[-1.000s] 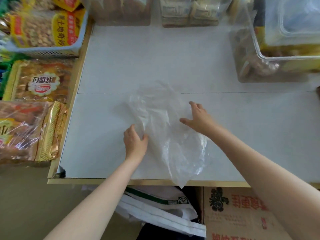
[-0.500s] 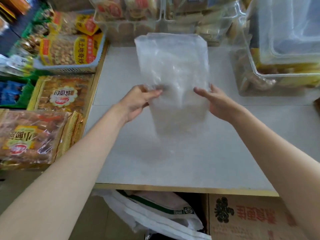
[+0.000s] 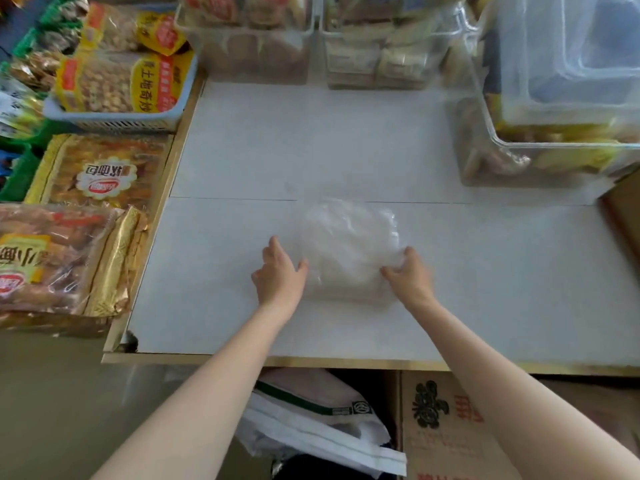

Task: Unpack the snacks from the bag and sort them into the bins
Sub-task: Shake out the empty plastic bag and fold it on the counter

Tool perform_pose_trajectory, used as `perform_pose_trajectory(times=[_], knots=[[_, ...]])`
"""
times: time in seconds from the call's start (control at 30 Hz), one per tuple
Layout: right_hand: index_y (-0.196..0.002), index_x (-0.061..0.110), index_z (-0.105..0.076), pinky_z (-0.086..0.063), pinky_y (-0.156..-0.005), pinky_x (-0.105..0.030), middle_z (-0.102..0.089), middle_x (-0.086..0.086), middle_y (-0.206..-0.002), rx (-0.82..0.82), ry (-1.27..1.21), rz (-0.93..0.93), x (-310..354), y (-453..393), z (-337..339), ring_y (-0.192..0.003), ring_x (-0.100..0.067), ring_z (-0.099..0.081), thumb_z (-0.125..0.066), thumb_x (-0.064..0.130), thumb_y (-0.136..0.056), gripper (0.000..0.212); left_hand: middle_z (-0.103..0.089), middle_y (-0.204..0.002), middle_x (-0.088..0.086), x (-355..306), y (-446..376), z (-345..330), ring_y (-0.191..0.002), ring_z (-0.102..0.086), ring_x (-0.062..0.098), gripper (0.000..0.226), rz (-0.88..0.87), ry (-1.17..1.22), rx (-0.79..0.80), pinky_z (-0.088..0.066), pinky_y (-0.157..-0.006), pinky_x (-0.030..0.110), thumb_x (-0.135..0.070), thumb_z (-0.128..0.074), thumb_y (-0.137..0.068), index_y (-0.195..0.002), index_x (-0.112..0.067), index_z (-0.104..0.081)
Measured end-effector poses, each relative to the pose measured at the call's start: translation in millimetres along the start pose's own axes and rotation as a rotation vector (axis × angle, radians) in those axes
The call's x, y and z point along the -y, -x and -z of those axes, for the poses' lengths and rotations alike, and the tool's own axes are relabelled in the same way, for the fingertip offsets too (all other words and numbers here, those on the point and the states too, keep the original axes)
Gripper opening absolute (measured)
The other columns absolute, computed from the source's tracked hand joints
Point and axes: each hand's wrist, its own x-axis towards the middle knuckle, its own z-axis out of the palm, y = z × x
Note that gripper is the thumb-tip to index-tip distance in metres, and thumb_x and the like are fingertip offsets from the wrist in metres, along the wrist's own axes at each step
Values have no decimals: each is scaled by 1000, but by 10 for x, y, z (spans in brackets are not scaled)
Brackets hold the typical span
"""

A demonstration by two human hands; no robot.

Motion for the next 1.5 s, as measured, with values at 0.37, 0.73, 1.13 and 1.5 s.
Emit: perform_pose_trajectory(times=[0.37, 0.73, 1.13, 1.5], knots=[[-138, 16, -46, -19, -111, -54, -33, -11, -151, -111, 843, 885, 139, -127, -17, -139, -35, -29, -65, 25, -83, 59, 26, -154, 6, -155, -186, -210, -141, 25, 28, 70, -642, -720, 247, 9, -114, 48, -50, -34, -96, -149, -34, 9], [-147, 37, 12, 14, -111, -53, 22, 7, -156, 175, 902, 584, -87, -664, -285, -144, -21, 20, -14, 55, -97, 59, 29, -153, 10, -107, -443, -478, -141, 26, 24, 77, -504, -627, 452, 12, -114, 48, -63, -31, -91, -146, -36, 17], [-151, 23, 1, 17, -111, -48, 9, -11, -158, 25, 860, 642, -251, -724, -225, -145, -32, 9, -1, 66, -76, 86, 14, -157, 12, -240, -693, -372, -145, 13, 30, 74, -722, -814, 141, 11, -114, 47, -59, -30, -92, -150, -27, 3], [-151, 18, -7, 9, -113, -52, 2, -13, -158, 63, 803, 600, -371, -758, -228, -145, -33, 3, -5, 68, -79, 88, 28, -154, 6, -209, -727, -582, -142, 24, 25, 73, -583, -703, 299, 14, -112, 49, -59, -24, -94, -147, -31, 17]])
